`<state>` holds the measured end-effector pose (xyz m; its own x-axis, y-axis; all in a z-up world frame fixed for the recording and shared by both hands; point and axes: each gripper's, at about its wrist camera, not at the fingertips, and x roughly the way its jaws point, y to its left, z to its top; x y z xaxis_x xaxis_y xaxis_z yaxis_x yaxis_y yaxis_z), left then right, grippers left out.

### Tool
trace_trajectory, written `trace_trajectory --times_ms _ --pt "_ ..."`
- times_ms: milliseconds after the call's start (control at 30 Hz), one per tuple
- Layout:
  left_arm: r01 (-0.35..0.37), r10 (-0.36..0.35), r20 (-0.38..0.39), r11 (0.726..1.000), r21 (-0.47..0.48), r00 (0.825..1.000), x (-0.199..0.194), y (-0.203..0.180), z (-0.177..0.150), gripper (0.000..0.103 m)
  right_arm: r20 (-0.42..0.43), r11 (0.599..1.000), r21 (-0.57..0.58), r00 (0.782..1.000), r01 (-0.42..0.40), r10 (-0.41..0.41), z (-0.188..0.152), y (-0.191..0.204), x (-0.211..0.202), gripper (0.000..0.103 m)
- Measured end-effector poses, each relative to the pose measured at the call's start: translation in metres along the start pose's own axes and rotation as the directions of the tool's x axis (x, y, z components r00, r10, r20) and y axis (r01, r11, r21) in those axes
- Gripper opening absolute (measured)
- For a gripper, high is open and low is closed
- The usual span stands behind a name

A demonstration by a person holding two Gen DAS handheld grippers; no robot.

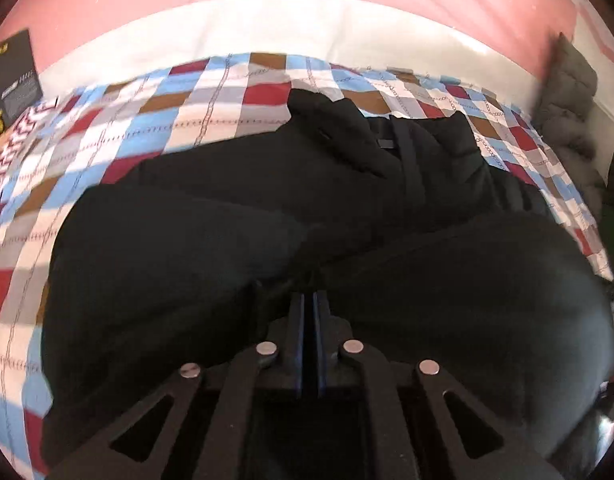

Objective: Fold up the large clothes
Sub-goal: 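Lower the sleeve onto the jacket and open the right tool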

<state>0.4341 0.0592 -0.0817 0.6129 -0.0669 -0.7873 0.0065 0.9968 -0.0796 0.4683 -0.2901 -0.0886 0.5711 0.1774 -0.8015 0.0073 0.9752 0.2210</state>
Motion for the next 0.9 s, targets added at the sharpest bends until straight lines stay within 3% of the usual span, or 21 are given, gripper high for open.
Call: trace_trajectory --times_ms 100,267,333,467,600,733,800,900 --pt "-0.006 0.006 -0.017 1.000 -0.003 1.000 -0.009 0.000 0.004 0.006 0.031 1.000 -0.006 0.999 0.016 -0.016 -0.004 0.003 -0.025 0.013" --pt "0.018 -0.016 0.080 1.000 -0.022 0.997 -0.075 0.013 -0.024 0.006 0.119 0.999 -0.009 0.991 -0.054 0.054 -0.035 0.000 -0.087 0.016" --pt "0.019 -0.018 0.063 1.000 -0.014 0.998 -0.080 0.016 -0.041 0.006 0.092 0.998 -0.020 0.994 -0.051 0.053 -0.054 -0.004 -0.090 0.016" --pt "-0.047 0.047 -0.049 0.999 0.010 0.998 -0.044 0.019 -0.054 0.006 -0.041 1.000 -0.016 0.999 -0.008 0.007 -0.074 -0.011 -0.056 0.016" --pt "-0.054 0.051 -0.063 0.997 -0.050 0.997 -0.057 0.024 -0.049 0.006 -0.036 1.000 0.004 0.999 0.013 -0.013 -0.071 -0.009 -0.070 0.016" --pt "-0.019 0.019 -0.008 0.997 -0.070 1.000 -0.107 0.025 -0.066 0.006 -0.006 0.999 -0.023 1.000 -0.027 0.027 -0.083 0.001 -0.108 0.017" --pt "-0.008 0.009 0.011 0.998 -0.067 1.000 -0.135 0.023 -0.080 0.006 0.026 0.998 -0.043 0.999 -0.046 0.047 -0.098 0.009 -0.136 0.021" --pt "-0.010 0.012 0.030 0.999 -0.050 0.999 -0.170 0.019 -0.098 0.006 0.058 0.996 -0.057 0.995 -0.073 0.077 -0.117 0.023 -0.168 0.046"
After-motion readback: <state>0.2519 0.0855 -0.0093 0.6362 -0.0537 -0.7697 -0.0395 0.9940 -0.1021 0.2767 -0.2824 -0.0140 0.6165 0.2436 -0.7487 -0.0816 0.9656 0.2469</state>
